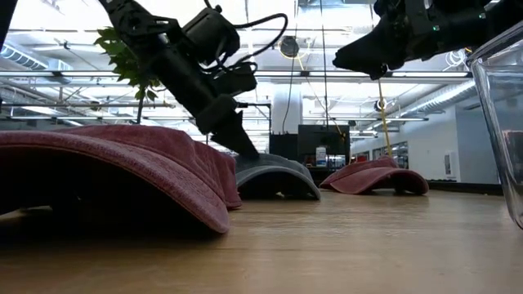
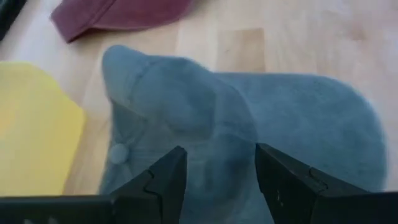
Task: Pick & Place hat
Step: Put the right blue cap into the yellow bin
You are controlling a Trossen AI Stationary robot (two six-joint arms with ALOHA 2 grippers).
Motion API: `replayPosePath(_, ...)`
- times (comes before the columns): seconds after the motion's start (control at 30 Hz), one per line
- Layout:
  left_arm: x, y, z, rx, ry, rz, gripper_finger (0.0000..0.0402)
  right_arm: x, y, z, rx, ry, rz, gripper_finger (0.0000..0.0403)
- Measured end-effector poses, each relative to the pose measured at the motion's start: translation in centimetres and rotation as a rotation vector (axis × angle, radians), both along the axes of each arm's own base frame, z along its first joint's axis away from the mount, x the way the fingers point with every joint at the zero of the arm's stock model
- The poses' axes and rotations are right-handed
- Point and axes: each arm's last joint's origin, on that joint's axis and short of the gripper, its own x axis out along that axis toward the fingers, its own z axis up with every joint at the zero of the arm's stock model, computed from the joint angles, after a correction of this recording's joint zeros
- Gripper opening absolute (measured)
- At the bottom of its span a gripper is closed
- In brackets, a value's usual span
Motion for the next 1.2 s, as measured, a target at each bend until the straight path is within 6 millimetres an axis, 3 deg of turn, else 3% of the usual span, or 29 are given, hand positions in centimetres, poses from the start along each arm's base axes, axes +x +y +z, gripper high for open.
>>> replayPosePath(0.2,0.0,-0.1,-0.3,-0.013,0.016,-0.012,0.0163,0.0,0.0,0.1,0.001,-0.006,0.0,0.0134)
replayPosePath(0.77,-0.2,1.2,-0.7,-0.006,0.042,0.023,0.0009,0.0,-0.2,-0.1,-0.017,0.011,-0.074,0.013)
replayPosePath(1.0,-0.2,0.5,-0.6,0.078,0.059,-0.069,0.0014,-0.1,-0.2,-0.2,-0.021,0.024,-0.077,0.013)
replayPosePath(1.2,-1.7,-0.7,2.5,0.155,0.072,-0.144,0.0013,-0.1,-0.2,-0.3,-0.019,0.035,-0.077,0.013)
